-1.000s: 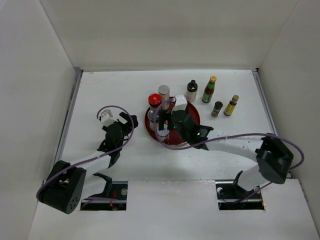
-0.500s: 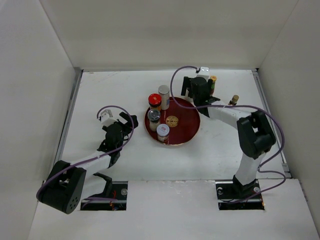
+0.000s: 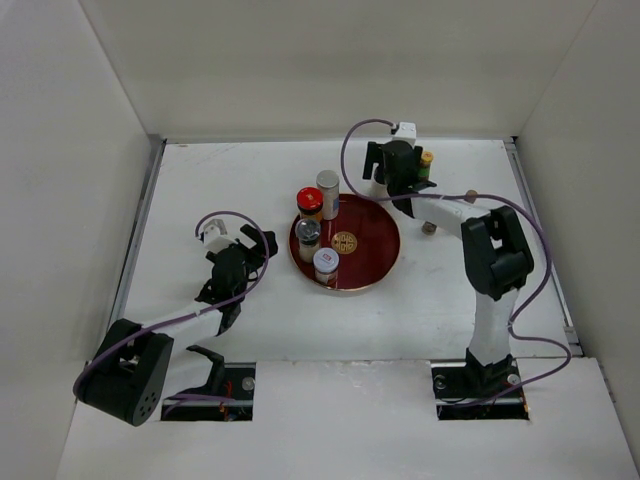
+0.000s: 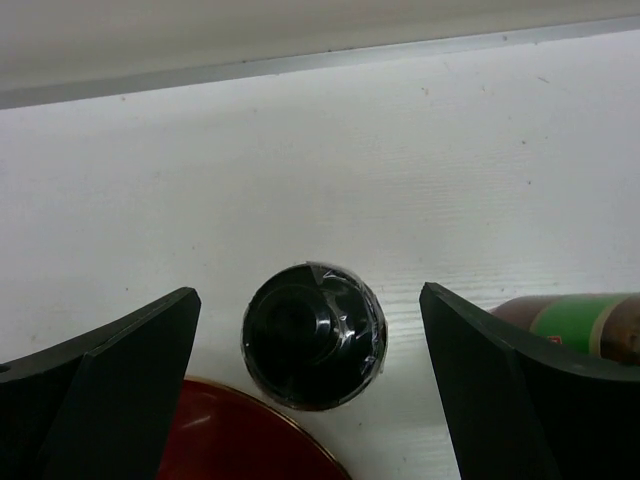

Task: Organize the condiment bottles

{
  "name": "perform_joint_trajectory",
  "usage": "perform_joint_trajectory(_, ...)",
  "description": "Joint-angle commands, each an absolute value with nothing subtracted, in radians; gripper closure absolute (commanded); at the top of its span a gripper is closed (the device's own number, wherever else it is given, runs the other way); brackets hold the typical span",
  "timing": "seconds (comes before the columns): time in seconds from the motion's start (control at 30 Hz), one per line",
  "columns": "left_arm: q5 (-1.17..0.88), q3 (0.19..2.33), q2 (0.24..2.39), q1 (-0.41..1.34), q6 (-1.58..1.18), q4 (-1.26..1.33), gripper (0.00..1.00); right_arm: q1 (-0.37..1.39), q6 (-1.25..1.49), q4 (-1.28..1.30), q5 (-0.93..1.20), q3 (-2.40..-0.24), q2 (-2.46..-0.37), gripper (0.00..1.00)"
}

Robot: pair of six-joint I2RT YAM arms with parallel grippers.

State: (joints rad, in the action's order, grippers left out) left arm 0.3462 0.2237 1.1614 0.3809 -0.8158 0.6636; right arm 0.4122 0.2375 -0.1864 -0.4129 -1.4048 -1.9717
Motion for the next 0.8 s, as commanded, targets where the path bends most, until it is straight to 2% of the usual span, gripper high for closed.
perform_joint_trajectory(0.0,0.339,0.232,1.158,0.381,-0.822,0.719,0.0,0.413,0.227,-0.183,-0.397,-1.454,-2.003,0.03)
perform_joint_trajectory(0.07,0.334,0.232,1.16,0.378,-0.822,0.719,0.0,0.413,0.232,-0.19,-0.394,-1.456,-2.019,0.08)
perform_joint_trajectory(0.17,0.339,0.23,1.155,0.381,-0.822,0.719,0.0,0.413,0.23,-0.198,-0.399,-1.468,-2.033,0.24)
perform_joint_trajectory(0.23,0.339,0.233,1.166,0.38,-0.822,0.719,0.0,0.413,0.227,-0.193,-0.397,-1.477,-2.031,0.27)
perform_joint_trajectory(0.33,0.333,0.233,1.16,0.377,-0.822,0.719,0.0,0.413,0.222,-0.201,-0.409,-1.488,-2.007,0.41)
perform_joint_trajectory(0.53,0.338,0.23,1.157,0.375,-0.822,0.719,0.0,0.445,0.163,-0.33,-0.46,-1.405,-1.835,0.44)
perform_joint_trajectory(0.77,0.331,0.233,1.161,0.375,-0.824,0.719,0.0,0.547,0.118,-0.359,-0.476,-1.234,-1.703,0.42)
